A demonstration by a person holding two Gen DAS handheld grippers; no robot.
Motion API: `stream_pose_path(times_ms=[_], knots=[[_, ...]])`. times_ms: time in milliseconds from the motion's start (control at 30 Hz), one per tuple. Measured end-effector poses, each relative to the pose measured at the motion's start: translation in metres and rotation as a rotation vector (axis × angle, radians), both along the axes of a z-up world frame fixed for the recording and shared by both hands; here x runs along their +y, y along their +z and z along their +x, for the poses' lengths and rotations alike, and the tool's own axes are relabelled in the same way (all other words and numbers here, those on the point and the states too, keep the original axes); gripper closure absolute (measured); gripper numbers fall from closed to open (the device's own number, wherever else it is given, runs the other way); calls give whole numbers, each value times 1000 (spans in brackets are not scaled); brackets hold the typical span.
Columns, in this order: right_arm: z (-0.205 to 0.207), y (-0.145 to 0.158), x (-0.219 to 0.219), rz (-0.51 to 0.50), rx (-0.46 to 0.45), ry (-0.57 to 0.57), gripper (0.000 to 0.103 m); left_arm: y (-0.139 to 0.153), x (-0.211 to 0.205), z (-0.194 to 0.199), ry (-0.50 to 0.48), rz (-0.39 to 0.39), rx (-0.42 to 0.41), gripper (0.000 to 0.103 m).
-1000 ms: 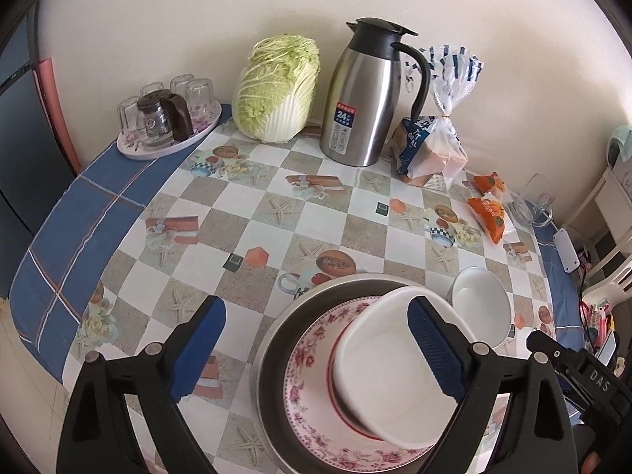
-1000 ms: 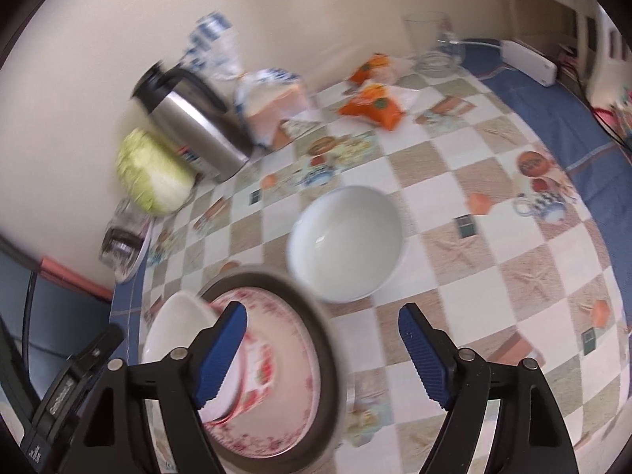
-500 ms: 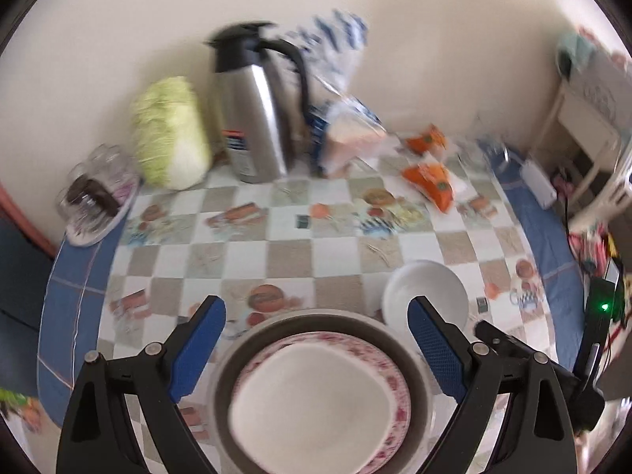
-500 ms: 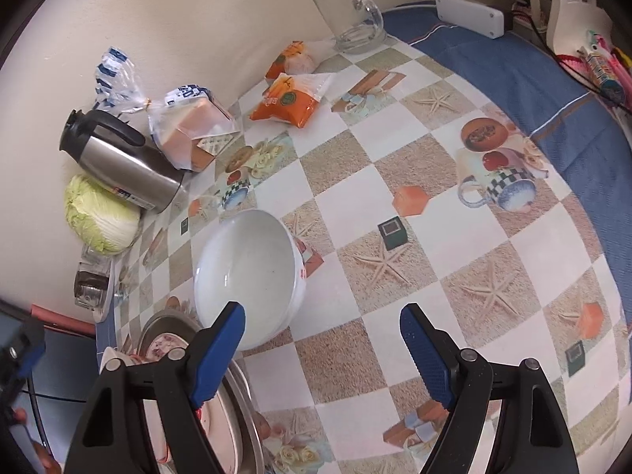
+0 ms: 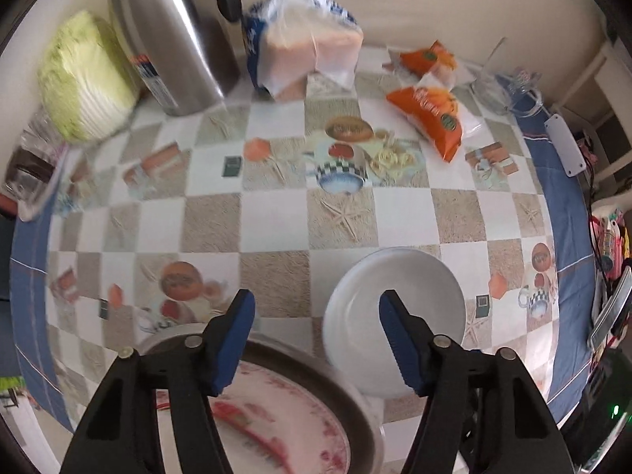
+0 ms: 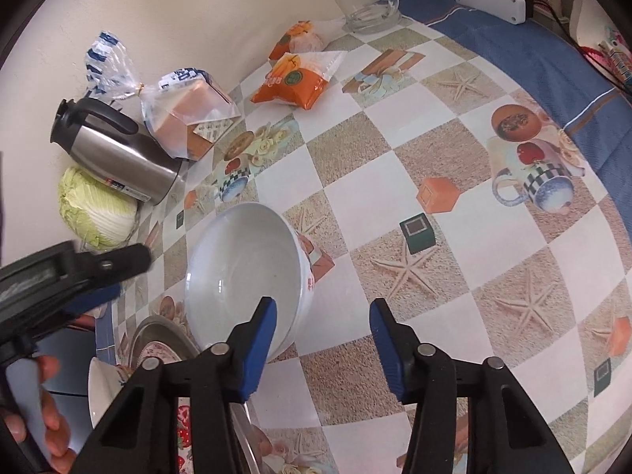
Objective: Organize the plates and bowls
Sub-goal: 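Move both grippers to the rim of the round white bowl, then close both grippers on the round white bowl's rim, then lift the round white bowl with both grippers and carry it over the basin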
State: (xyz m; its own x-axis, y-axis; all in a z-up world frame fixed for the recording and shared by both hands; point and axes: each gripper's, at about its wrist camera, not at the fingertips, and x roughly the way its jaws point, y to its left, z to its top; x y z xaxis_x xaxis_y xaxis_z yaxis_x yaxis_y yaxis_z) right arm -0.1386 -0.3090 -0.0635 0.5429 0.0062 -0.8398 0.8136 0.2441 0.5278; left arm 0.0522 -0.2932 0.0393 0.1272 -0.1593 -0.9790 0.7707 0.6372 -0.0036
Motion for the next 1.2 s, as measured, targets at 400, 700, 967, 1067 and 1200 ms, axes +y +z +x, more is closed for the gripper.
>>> stream_pose_path(times_ms=[400,700,967,1067,1200], knots=[[17,-10,1,8,-14,38,80,-44,-17,3,15,111,21,71],[22,-12,1,2,-21,41,88,-50,-28,-11,-38,175,11,87],[4,-16,-9,-1,10,-5,92,-46,-38,-36,-113,162,30,92],[-8,-16,-14,-13,28,-28,93,-47,-40,-44,-119,142,70,93],[-18,-15,-19,-24,35,-39,93,-47,-37,-51,-106,95,91,94]])
